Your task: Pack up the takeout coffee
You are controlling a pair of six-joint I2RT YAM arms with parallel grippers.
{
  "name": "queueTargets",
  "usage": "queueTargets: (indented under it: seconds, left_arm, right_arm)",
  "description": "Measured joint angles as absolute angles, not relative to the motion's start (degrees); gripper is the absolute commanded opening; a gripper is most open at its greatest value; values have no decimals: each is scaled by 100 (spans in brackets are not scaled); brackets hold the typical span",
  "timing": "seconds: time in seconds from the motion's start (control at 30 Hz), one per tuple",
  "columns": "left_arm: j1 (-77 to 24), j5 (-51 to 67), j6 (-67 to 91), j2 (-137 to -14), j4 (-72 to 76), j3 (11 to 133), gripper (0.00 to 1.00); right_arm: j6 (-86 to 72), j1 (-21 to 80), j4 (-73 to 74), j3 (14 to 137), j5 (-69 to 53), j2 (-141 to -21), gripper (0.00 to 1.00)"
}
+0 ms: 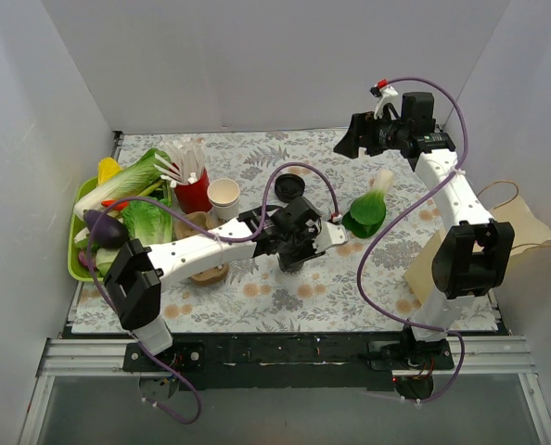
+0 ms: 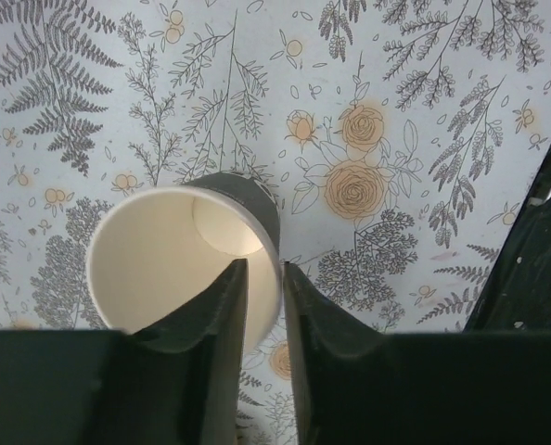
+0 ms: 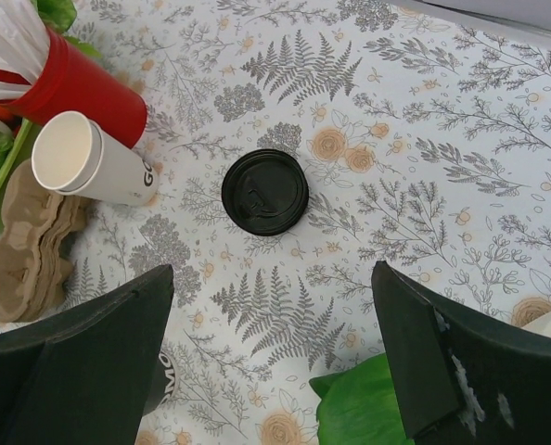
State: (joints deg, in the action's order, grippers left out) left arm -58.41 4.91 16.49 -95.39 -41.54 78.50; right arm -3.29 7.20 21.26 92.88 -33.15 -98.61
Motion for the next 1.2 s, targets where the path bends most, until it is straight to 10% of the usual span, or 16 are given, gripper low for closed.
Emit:
queueTargets:
  seconds: [0.3, 0.83, 1.2]
  left_arm:
    - [-5747, 467, 1437, -9402, -4191, 8047, 78]
    - [-2875, 707, 2947, -7911, -4215, 9271, 90]
    - [-2694, 891, 3448, -7703, -4303, 8680, 89]
  right_arm:
    - [132, 720, 2294, 9282, -3474, -9861, 94]
    - [3271, 1938, 4021, 11386, -2803, -11824, 65]
    - [4563, 2670, 4886, 12140, -2375, -13141, 59]
